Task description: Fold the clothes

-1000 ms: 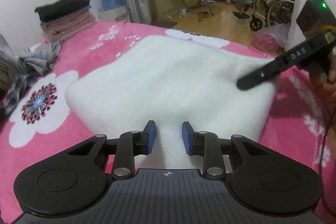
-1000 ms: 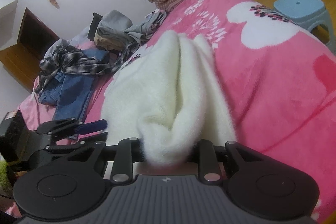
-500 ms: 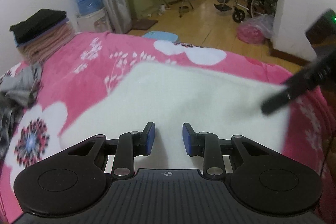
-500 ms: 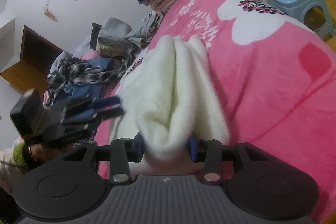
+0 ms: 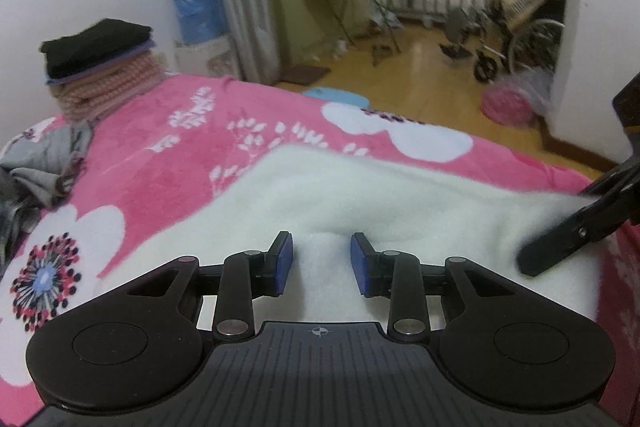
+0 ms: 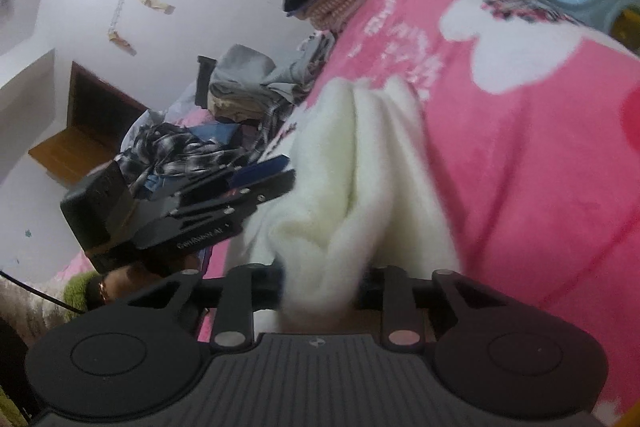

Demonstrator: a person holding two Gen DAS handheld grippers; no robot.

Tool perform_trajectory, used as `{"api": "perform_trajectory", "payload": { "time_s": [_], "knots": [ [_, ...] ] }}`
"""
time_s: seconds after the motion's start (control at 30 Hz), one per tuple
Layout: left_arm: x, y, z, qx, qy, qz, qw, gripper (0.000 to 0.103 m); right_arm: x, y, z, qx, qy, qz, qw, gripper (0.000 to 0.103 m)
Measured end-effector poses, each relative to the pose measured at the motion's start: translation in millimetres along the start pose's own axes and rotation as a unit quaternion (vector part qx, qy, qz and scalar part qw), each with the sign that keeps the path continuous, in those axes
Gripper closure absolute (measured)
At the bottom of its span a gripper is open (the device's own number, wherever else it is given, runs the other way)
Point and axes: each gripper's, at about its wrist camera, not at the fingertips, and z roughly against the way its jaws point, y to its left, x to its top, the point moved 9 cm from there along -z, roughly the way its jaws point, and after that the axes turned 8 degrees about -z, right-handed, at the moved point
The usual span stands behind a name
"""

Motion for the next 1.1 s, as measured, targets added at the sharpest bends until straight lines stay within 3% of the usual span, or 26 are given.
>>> {"api": "perform_trajectory", "payload": {
  "time_s": [0.17, 0.27, 0.33, 0.4, 0.47, 0.57, 0.63, 0.73, 0.87, 0.97, 1.1],
  "knots": [
    [0, 9, 1, 0.006, -0.005, 0.037, 0.9993, 0.071, 8, 17, -3, 0.010, -0.006, 0.044, 0.999, 0.077],
    [1, 2, -1, 0.009, -0.009, 0.021, 0.9997, 0.071, -3, -9, 0, -0.018, 0.010, 0.027, 0.999, 0.077],
    [0, -4, -3, 0.017, -0.018, 0.003, 0.9997, 0.071, -8, -23, 4, -0.008, 0.016, -0.011, 1.000, 0.077],
    [-2, -6, -4, 0.027, -0.025, -0.009, 0.9993, 0.071, -7, -27, 11, 0.003, 0.022, -0.049, 0.999, 0.072],
    [-2, -6, -2, 0.030, -0.027, -0.011, 0.9991, 0.071, -5, -27, 26, -0.012, 0.018, -0.042, 0.999, 0.063],
    [-1, -5, -1, 0.033, -0.027, -0.008, 0.9991, 0.071, 0, -26, 52, -0.041, 0.001, -0.027, 0.999, 0.061],
    [-1, -5, -1, 0.036, -0.027, -0.008, 0.9990, 0.071, 9, -25, 74, -0.077, -0.032, -0.008, 0.996, 0.061],
    [-1, -6, 1, 0.038, -0.028, -0.012, 0.9988, 0.071, 22, -7, 91, -0.074, -0.064, 0.026, 0.995, 0.067],
    [3, -6, 10, 0.040, -0.029, -0.015, 0.9987, 0.071, 8, 41, 67, -0.028, -0.015, 0.120, 0.992, 0.075],
    [5, -13, 24, 0.029, -0.034, -0.029, 0.9986, 0.071, -9, 57, 48, -0.024, 0.020, 0.180, 0.983, 0.076],
    [-2, -34, 37, -0.008, -0.031, -0.042, 0.9986, 0.066, 32, 29, 51, -0.020, -0.028, 0.073, 0.997, 0.074]
  ]
}}
